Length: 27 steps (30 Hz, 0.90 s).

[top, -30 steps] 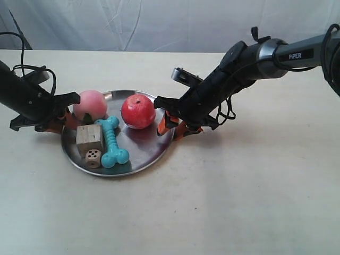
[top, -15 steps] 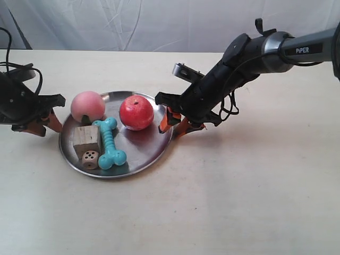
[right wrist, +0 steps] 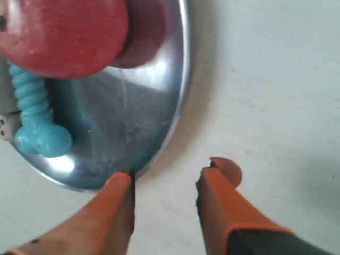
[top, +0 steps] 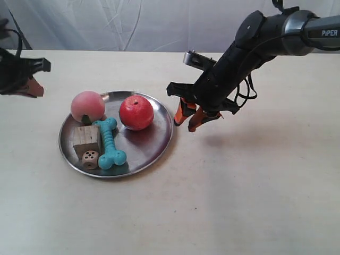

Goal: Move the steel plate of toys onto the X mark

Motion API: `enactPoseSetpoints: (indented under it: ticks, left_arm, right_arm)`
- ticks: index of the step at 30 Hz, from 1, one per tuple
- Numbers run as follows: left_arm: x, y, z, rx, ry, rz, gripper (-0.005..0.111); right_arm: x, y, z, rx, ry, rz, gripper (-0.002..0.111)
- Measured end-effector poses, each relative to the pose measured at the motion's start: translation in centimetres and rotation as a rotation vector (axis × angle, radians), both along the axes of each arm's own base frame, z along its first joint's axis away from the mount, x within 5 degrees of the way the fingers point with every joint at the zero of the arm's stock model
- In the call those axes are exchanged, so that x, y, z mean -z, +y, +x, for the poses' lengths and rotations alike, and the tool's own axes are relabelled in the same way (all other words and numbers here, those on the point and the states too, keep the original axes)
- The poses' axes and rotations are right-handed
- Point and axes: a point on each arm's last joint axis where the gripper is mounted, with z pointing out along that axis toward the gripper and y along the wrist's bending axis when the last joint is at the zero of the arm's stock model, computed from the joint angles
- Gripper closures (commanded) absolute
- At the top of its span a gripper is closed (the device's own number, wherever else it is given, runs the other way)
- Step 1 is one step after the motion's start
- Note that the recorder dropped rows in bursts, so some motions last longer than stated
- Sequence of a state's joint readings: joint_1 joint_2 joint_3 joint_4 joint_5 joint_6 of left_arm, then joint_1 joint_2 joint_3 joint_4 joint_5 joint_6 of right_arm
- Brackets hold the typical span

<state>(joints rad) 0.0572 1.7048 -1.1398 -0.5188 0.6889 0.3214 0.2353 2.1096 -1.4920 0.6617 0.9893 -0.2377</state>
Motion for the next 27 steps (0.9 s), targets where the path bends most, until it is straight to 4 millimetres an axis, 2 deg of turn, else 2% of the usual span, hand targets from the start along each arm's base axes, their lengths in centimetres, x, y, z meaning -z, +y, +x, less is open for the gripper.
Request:
enactPoseSetpoints:
  ticks: [3, 6, 10, 12, 14, 17, 18, 19, 20, 22, 25, 27]
  left_arm:
    - [-3.3, 0.1, -0.7, -0.018, -0.130, 0.018, 0.107]
    - [-7.4, 0.2, -2.4, -0.003, -0.287, 0.055, 0.107]
    - [-13.8, 0.1, -7.2, 0.001, -0.559, 0.118, 0.107]
    - [-15.9, 0.2, -10.2, -0.039, -0.697, 0.141, 0.107]
    - [-17.4, 0.5, -13.5, -0.100, -0.854, 0.170, 0.107]
    - [-18.7, 0.9, -17.2, -0.174, -1.034, 0.198, 0.107]
    - [-19.1, 1.1, -19.3, -0.208, -1.125, 0.216, 0.107]
    - [-19.2, 1.1, -20.3, -0.223, -1.165, 0.227, 0.107]
    - [-19.2, 1.3, -21.5, -0.237, -1.220, 0.261, 0.107]
    - [-18.4, 1.5, -22.0, -0.250, -1.245, 0.295, 0.107]
    - [-16.8, 1.6, -21.6, -0.264, -1.224, 0.305, 0.107]
    - [-16.2, 1.6, -21.4, -0.262, -1.207, 0.306, 0.107]
  right_arm:
    - [-2.1, -0.1, -0.6, -0.023, -0.025, 0.002, 0.108]
    - [-4.8, -0.6, -1.4, -0.060, -0.082, -0.021, 0.108]
    - [-11.1, -1.9, -4.2, -0.040, -0.313, -0.048, 0.108]
    - [-14.2, -3.1, -6.7, -0.004, -0.478, -0.079, 0.108]
    - [-17.1, -4.7, -10.3, 0.044, -0.664, -0.118, 0.108]
    - [-19.3, -6.3, -14.6, 0.110, -0.860, -0.129, 0.108]
    - [-20.2, -7.3, -17.2, 0.159, -0.984, -0.125, 0.108]
    - [-20.5, -7.8, -18.7, 0.185, -1.052, -0.122, 0.108]
    - [-21.1, -8.8, -21.2, 0.232, -1.179, -0.116, 0.108]
    - [-21.2, -10.0, -24.6, 0.308, -1.342, -0.093, 0.108]
    - [-20.9, -10.9, -27.5, 0.374, -1.436, -0.041, 0.108]
    - [-20.9, -11.1, -28.5, 0.385, -1.463, -0.023, 0.108]
